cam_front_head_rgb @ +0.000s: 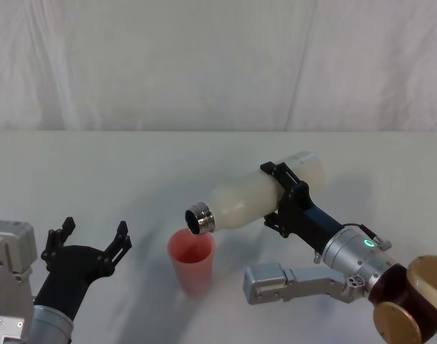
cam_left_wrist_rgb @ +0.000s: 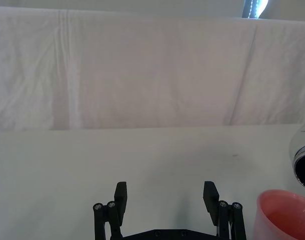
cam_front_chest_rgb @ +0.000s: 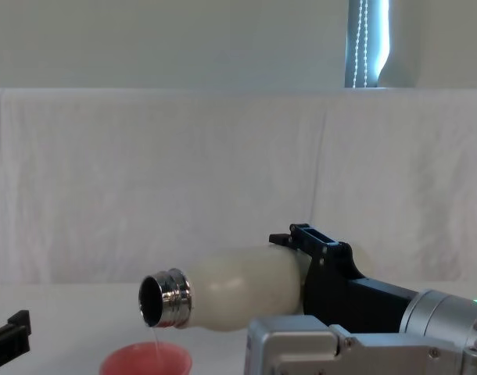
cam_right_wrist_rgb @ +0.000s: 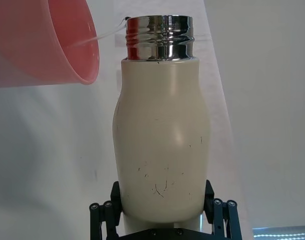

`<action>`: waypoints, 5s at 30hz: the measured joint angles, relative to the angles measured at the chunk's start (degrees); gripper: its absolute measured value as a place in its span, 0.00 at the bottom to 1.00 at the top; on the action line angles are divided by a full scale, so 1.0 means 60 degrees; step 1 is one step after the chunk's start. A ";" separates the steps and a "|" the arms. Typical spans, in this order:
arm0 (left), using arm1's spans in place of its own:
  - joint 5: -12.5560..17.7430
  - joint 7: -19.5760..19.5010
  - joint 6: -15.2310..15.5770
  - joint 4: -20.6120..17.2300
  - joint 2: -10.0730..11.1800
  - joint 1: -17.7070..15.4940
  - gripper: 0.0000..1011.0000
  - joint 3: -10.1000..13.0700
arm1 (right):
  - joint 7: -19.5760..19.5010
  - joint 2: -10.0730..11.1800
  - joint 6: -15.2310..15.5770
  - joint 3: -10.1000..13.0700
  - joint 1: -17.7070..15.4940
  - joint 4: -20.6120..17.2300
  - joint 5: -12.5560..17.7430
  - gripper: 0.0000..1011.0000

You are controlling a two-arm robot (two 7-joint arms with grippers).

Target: Grasp the thermos with one hand and pour water into the cup lid.

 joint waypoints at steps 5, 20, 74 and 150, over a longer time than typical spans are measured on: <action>0.0000 0.0000 0.0000 0.0000 -0.0001 0.0000 0.99 0.0000 | -0.0004 0.0004 -0.0012 0.0002 0.0006 -0.0003 0.0000 0.94; 0.0000 0.0000 0.0001 0.0000 0.0000 0.0000 0.99 0.0000 | -0.0010 0.0013 -0.0020 -0.0013 0.0046 0.0002 -0.0023 0.94; 0.0000 0.0000 0.0000 0.0000 0.0000 0.0000 0.99 0.0000 | 0.0085 -0.0100 -0.0168 0.0080 -0.0092 -0.0033 0.0374 0.94; 0.0000 0.0000 0.0000 0.0000 0.0000 0.0000 0.99 0.0000 | 0.3657 -0.1680 0.0021 0.3907 -0.1304 -0.0022 1.0285 0.94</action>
